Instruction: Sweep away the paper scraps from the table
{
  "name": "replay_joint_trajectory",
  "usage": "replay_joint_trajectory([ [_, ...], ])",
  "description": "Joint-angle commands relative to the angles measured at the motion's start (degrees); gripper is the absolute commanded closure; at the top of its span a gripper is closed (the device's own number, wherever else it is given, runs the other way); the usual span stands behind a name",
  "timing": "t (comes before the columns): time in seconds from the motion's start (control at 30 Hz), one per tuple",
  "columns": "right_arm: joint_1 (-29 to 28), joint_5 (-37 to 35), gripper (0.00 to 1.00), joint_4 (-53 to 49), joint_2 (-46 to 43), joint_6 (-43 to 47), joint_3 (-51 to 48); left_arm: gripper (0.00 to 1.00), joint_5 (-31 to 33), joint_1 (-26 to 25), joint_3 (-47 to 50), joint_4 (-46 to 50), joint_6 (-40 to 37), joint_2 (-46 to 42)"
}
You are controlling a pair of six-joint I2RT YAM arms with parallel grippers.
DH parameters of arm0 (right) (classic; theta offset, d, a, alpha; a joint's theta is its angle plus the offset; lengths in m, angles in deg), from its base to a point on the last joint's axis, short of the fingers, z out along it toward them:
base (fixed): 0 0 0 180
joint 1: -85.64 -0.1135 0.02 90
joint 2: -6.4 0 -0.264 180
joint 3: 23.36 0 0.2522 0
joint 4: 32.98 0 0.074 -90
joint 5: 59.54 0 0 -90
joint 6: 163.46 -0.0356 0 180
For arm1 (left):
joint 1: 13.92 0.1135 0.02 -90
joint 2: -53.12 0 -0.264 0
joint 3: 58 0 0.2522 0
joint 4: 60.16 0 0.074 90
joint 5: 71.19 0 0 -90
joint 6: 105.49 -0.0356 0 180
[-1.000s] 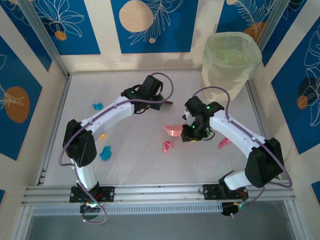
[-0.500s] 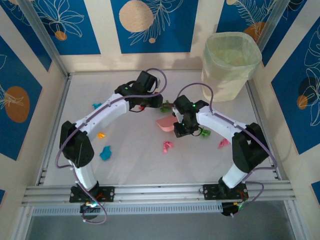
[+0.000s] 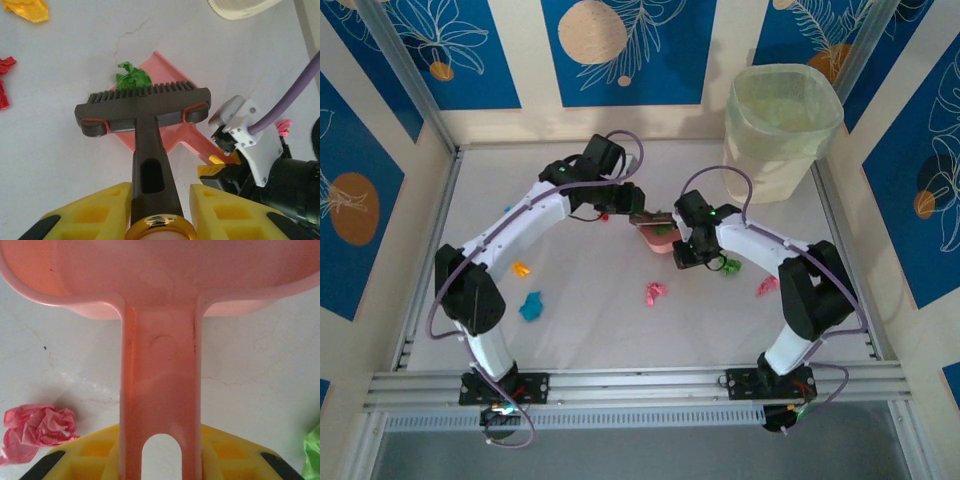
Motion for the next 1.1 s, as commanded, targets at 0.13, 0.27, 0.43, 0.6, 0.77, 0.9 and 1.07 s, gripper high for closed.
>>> replay_joint_trajectory([
  [0.13,-2.97,-5.55,1.00,5.50,-1.00,-1.20,-5.62,1.00,-2.92,2.64,-2.36,-1.81,3.59,-3.89],
  [0.27,-3.55,-7.14,1.00,10.70,-2.67,-0.91,-8.69,1.00,-2.83,3.35,-3.25,-2.68,4.54,-3.97],
  [0.43,-3.62,-8.02,1.00,10.45,-0.24,-0.28,-7.03,1.00,2.56,3.43,-5.32,-2.40,3.58,-2.16],
  [0.6,-3.69,-8.23,1.00,9.73,0.97,-0.46,-6.11,1.00,1.15,3.37,-10.69,-1.98,3.08,4.34],
  [0.77,-3.60,-8.10,1.00,9.91,0.80,-0.43,-6.29,1.00,1.18,3.15,-13.40,0.16,3.35,9.29],
  [0.9,-3.60,-8.02,1.00,9.97,0.71,-0.31,-6.29,1.00,-1.78,2.60,-15.25,2.19,3.27,11.98],
  [1.07,-3.64,-8.21,1.00,9.86,0.80,-0.43,-6.20,1.00,-6.11,1.59,-15.16,4.52,3.49,11.75],
])
